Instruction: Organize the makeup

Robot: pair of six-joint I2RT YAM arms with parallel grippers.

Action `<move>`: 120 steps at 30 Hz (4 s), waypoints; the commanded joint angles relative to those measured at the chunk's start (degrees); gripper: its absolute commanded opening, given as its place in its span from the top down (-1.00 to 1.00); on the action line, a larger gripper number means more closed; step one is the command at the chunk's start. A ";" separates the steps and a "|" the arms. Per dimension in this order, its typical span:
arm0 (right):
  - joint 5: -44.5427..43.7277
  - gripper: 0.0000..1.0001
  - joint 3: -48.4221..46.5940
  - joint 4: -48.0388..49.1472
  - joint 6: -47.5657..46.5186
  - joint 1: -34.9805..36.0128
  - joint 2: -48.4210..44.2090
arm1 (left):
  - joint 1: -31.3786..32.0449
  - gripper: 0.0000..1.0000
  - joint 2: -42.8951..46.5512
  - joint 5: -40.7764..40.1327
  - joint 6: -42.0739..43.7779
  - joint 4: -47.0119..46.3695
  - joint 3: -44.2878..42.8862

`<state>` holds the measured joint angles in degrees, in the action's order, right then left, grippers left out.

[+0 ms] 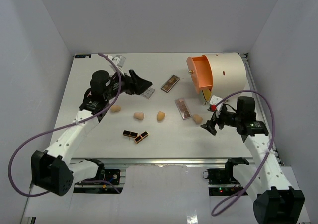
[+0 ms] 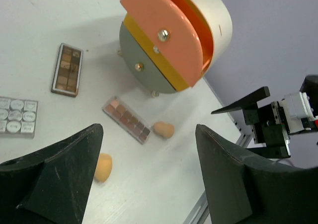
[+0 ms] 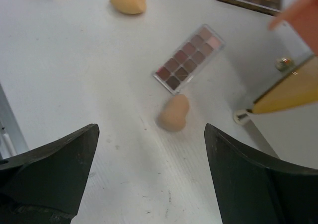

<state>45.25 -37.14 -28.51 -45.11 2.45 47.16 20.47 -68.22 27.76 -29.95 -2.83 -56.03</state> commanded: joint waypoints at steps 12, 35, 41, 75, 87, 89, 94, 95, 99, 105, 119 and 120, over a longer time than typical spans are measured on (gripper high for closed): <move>-43.73 -0.91 -0.47 7.68 7.28 28.39 14.65 | -0.08 -0.79 22.10 -14.69 20.10 13.33 17.60; -51.66 -0.28 -0.94 22.88 8.82 28.33 31.83 | -0.08 -0.85 25.68 -18.01 20.72 13.57 18.59; -51.58 0.19 -1.54 24.03 7.99 28.31 34.84 | -0.08 -0.85 25.51 -18.27 20.84 13.64 18.62; -31.52 0.57 -48.28 8.41 14.65 14.82 27.33 | -0.08 -0.86 24.51 -17.55 21.16 13.72 18.59; -39.97 0.48 -47.38 14.10 16.70 13.66 36.74 | -0.08 -0.86 23.98 -16.54 21.10 13.55 18.65; -40.29 0.45 -47.25 14.10 16.64 13.55 37.24 | -0.08 -0.86 23.93 -16.22 21.14 13.57 18.59; -39.85 0.37 -45.52 14.01 16.43 13.46 37.36 | -0.08 -0.86 24.07 -15.87 21.07 13.64 18.59; -39.80 0.34 -45.00 14.01 16.38 13.46 37.31 | -0.08 -0.86 24.02 -15.81 21.07 13.64 18.59; -39.92 0.17 -44.18 13.89 16.20 13.53 37.21 | -0.08 -0.86 24.01 -15.69 21.07 13.55 18.59; -39.53 0.13 -43.81 13.22 16.20 13.46 36.24 | -0.08 -0.86 23.76 -15.01 21.07 13.38 18.67; -37.94 -0.18 -43.02 11.19 16.64 13.37 32.28 | -0.08 -0.86 22.08 -9.81 21.24 12.76 18.85; -37.71 -0.18 -43.10 11.04 16.88 13.37 31.73 | -0.08 -0.86 21.92 -9.11 21.16 12.60 18.93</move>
<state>6.61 -80.66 -17.32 -28.89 16.14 81.42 20.47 -45.95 15.08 -9.41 10.74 -37.21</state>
